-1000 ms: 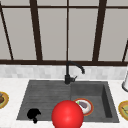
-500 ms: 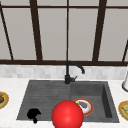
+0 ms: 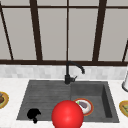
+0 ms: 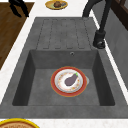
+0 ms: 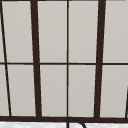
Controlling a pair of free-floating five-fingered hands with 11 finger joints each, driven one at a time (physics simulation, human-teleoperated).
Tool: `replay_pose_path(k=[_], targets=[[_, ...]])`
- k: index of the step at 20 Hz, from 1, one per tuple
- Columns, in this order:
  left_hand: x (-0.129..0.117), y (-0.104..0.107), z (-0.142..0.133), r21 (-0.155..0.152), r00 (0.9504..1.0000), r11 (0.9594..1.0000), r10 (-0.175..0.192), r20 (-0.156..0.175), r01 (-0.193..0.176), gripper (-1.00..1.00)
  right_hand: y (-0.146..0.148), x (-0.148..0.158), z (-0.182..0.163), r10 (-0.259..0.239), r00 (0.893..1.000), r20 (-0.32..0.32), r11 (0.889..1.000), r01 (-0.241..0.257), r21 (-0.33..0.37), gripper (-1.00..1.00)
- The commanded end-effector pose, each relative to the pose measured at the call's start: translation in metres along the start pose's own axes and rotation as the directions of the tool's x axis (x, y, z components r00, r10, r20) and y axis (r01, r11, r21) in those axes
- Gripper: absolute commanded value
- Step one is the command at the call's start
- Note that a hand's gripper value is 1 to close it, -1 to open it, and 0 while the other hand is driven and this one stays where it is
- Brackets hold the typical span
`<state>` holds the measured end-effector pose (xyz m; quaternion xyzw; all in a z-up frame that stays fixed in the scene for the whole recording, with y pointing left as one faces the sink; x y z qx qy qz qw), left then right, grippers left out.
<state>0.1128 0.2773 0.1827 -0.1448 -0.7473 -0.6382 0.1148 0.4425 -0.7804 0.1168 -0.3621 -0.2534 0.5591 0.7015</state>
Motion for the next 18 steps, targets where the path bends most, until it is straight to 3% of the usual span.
replay_pose_path(k=[1, 5, 18], targets=[[0.0, 0.0, 0.0, 0.0, 1.0, 1.0, 0.0, 0.0, 0.0, 0.0, 0.016, 0.001, -0.012, -0.091, 0.992, -0.087, 0.996, 0.092, 0.007, 1.0], [0.0, 0.0, 0.0, 0.0, 1.0, 1.0, 0.0, 0.0, 0.0, 0.0, -0.001, -0.005, -0.001, -0.141, 0.989, -0.049, 0.989, 0.142, 0.027, 1.0], [0.0, 0.0, 0.0, 0.0, 1.0, 1.0, 0.0, 0.0, 0.0, 0.0, -0.017, -0.004, 0.007, -0.11, 0.991, -0.073, 0.994, 0.11, -0.002, 1.0]])
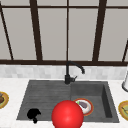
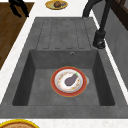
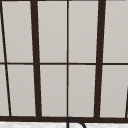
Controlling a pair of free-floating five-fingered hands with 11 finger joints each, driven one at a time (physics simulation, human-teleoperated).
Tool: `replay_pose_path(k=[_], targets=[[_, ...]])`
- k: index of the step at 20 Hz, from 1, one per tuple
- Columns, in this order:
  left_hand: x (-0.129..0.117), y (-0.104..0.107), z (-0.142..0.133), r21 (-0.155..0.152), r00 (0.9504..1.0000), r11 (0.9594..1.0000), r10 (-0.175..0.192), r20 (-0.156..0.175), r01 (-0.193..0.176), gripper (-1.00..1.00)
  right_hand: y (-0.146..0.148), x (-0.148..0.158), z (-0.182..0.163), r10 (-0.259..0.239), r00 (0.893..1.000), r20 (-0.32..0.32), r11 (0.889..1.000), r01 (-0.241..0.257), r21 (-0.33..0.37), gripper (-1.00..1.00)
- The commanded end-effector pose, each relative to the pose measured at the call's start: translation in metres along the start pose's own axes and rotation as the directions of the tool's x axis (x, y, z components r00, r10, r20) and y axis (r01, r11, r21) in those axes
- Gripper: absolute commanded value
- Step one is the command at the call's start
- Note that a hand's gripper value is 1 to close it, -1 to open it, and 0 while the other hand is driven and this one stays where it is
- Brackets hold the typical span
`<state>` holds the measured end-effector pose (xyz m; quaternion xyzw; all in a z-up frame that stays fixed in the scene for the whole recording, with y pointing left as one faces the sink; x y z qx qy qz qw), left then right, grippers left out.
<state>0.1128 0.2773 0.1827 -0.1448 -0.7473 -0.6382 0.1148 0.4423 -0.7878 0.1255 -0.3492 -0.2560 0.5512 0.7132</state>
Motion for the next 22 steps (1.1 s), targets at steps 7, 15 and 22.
replay_pose_path(k=[7, 15, 22], targets=[[0.0, 0.0, 0.0, 0.0, 1.0, 1.0, 0.0, 0.0, 0.0, 0.0, -0.024, 0.012, 0.008, -0.079, 0.987, -0.141, 0.997, 0.078, -0.014, 1.0], [0.0, 0.0, 0.0, 0.0, 1.0, 1.0, 0.0, 0.0, 0.0, 0.0, -0.006, 0.024, -0.002, -0.067, 0.98, -0.19, 0.998, 0.064, -0.023, 1.0], [0.0, 0.0, 0.0, 0.0, 1.0, 1.0, 0.0, 0.0, 0.0, 0.0, 0.037, 0.036, -0.02, -0.031, 0.956, -0.29, 0.999, 0.019, -0.045, 1.0]])
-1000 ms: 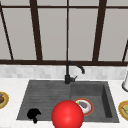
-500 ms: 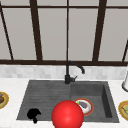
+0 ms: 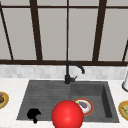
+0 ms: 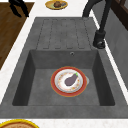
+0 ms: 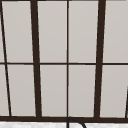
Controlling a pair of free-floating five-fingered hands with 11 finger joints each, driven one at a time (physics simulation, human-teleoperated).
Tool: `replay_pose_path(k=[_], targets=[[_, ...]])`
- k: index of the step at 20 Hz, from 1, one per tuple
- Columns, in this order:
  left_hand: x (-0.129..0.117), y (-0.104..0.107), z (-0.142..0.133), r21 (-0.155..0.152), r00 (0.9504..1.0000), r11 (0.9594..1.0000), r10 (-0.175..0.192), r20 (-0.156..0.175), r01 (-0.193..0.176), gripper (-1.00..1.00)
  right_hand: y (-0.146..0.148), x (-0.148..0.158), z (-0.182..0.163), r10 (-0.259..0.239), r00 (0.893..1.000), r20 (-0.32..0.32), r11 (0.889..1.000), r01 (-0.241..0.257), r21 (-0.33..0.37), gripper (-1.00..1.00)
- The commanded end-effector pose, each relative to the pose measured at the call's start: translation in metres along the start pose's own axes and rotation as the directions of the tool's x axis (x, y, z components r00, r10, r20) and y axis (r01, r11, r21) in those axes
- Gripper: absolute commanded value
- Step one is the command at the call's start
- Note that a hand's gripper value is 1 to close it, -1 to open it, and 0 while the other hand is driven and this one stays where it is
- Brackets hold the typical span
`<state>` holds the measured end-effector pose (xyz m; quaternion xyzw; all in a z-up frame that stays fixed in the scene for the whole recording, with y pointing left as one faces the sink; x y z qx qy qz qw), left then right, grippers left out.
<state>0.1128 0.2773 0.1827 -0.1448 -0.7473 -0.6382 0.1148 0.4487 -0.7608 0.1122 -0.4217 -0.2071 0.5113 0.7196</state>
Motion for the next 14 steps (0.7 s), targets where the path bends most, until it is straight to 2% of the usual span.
replay_pose_path(k=[1, 2, 3, 6, 7, 9, 10, 12, 13, 14], targets=[[0.0, 0.0, 0.0, 0.0, 1.0, 1.0, 0.0, 0.0, 0.0, 0.0, 0.028, 0.011, -0.007, -0.017, 0.993, -0.121, 1.0, 0.019, 0.013, 1.0], [0.0, 0.0, 0.0, 0.0, 1.0, 1.0, 0.0, 0.0, 0.0, 0.0, 0.022, 0.007, -0.007, -0.021, 0.993, -0.118, 0.999, 0.024, 0.024, 1.0], [0.0, 0.0, 0.0, 0.0, 1.0, 1.0, 0.0, 0.0, 0.0, 0.0, 0.019, 0.004, -0.009, -0.048, 0.994, -0.102, 0.999, 0.05, 0.01, 1.0], [0.0, 0.0, 0.0, 0.0, 1.0, 1.0, 0.0, 0.0, 0.0, 0.0, 0.017, 0.005, -0.012, -0.063, 0.995, -0.076, 0.998, 0.062, -0.014, 1.0], [0.0, 0.0, 0.0, 0.0, 1.0, 1.0, 0.0, 0.0, 0.0, 0.0, 0.004, 0.009, -0.013, -0.017, 1.0, -0.025, 0.999, 0.016, -0.028, 1.0], [0.0, 0.0, 0.0, 0.0, 1.0, 1.0, 0.0, 0.0, 0.0, 0.0, -0.002, 0.002, -0.003, 0.012, 1.0, -0.009, 1.0, -0.012, -0.006, 1.0], [0.0, 0.0, 0.0, 0.0, 1.0, 1.0, 0.0, 0.0, 0.0, 0.0, 0.001, -0.002, -0.002, 0.013, 1.0, 0.0, 1.0, -0.013, -0.005, -1.0], [0.0, 0.0, 0.0, 0.0, 1.0, 1.0, 0.0, 0.0, 0.0, 0.0, -0.004, -0.007, 0.01, -0.012, 1.0, 0.006, 1.0, 0.012, -0.018, -1.0], [0.0, 0.0, 0.0, 0.0, 1.0, 1.0, 0.0, 0.0, 0.0, 0.0, -0.008, -0.011, 0.015, -0.02, 1.0, 0.011, 0.999, 0.021, -0.05, -1.0], [0.0, 0.0, 0.0, 0.0, 1.0, 1.0, 0.0, 0.0, 0.0, 0.0, -0.014, -0.007, 0.019, -0.009, 1.0, 0.002, 0.997, 0.01, -0.07, -1.0]])
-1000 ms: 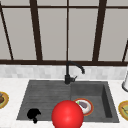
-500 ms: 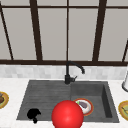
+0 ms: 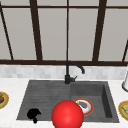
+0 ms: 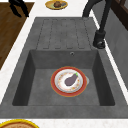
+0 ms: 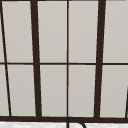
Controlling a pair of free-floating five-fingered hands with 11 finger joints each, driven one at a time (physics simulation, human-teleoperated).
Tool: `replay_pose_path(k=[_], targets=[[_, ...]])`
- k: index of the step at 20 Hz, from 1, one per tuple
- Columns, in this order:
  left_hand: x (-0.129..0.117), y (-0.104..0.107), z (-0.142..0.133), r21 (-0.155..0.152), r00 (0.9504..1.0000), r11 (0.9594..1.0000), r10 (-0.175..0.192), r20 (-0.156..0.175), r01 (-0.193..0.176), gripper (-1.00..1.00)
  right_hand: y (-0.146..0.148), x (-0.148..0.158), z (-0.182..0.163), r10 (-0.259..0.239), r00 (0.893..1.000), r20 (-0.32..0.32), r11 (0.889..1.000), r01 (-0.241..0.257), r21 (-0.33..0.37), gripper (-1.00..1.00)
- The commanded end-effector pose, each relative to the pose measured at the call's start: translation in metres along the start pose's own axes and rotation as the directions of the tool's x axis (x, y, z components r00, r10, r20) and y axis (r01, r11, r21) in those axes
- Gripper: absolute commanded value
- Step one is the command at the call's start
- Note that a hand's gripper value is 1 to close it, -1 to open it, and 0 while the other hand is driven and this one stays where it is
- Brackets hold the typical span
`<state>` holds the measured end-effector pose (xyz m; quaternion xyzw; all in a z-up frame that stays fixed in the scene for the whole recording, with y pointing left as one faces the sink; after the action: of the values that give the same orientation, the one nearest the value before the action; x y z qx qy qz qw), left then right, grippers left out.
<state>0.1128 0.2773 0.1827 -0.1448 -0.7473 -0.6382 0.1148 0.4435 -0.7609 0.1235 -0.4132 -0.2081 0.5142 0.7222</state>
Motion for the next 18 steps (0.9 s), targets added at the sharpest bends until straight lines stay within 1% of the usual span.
replay_pose_path(k=[1, 2, 3, 4, 5, 6, 8, 9, 13, 18], targets=[[0.0, 0.0, 0.0, 0.0, 1.0, 1.0, 0.0, 0.0, 0.0, 0.0, -0.014, -0.003, 0.011, -0.014, 0.999, -0.04, 0.997, 0.011, -0.08, -1.0], [0.0, 0.0, 0.0, 0.0, 1.0, 1.0, 0.0, 0.0, 0.0, 0.0, -0.023, -0.002, 0.012, -0.027, 0.997, -0.067, 0.999, 0.023, -0.048, -1.0], [0.0, 0.0, 0.0, 0.0, 1.0, 1.0, 0.0, 0.0, 0.0, 0.0, -0.028, 0.002, 0.014, -0.014, 0.998, -0.062, 1.0, 0.014, -0.009, -1.0], [0.0, 0.0, 0.0, 0.0, 1.0, 1.0, 0.0, 0.0, 0.0, 0.0, -0.032, -0.004, 0.022, -0.012, 0.999, -0.047, 1.0, 0.012, 0.01, -1.0], [0.0, 0.0, 0.0, 0.0, 1.0, 1.0, 0.0, 0.0, 0.0, 0.0, -0.035, -0.003, 0.024, -0.014, 0.998, -0.057, 1.0, 0.015, 0.013, -1.0], [0.0, 0.0, 0.0, 0.0, 1.0, 1.0, 0.0, 0.0, 0.0, 0.0, -0.043, -0.002, 0.028, -0.027, 0.998, -0.061, 0.999, 0.029, 0.021, -1.0], [0.0, 0.0, 0.0, 0.0, 1.0, 1.0, 0.0, 0.0, 0.0, 0.0, -0.05, 0.002, 0.041, -0.045, 0.996, -0.083, 0.999, 0.046, 0.0, -1.0], [0.0, 0.0, 0.0, 0.0, 1.0, 1.0, 0.0, 0.0, 0.0, 0.0, -0.056, 0.005, 0.046, -0.03, 0.997, -0.077, 0.999, 0.031, 0.014, -1.0], [0.0, 0.0, 0.0, 0.0, 1.0, 1.0, 0.0, 0.0, 0.0, 0.0, -0.071, 0.013, 0.076, -0.022, 0.997, -0.077, 0.999, 0.024, 0.03, -1.0], [0.0, 0.0, 0.0, 0.0, 1.0, 1.0, 0.0, 0.0, 0.0, 0.0, -0.083, 0.028, 0.115, 0.013, 0.998, -0.061, 0.998, -0.009, 0.058, -1.0]])
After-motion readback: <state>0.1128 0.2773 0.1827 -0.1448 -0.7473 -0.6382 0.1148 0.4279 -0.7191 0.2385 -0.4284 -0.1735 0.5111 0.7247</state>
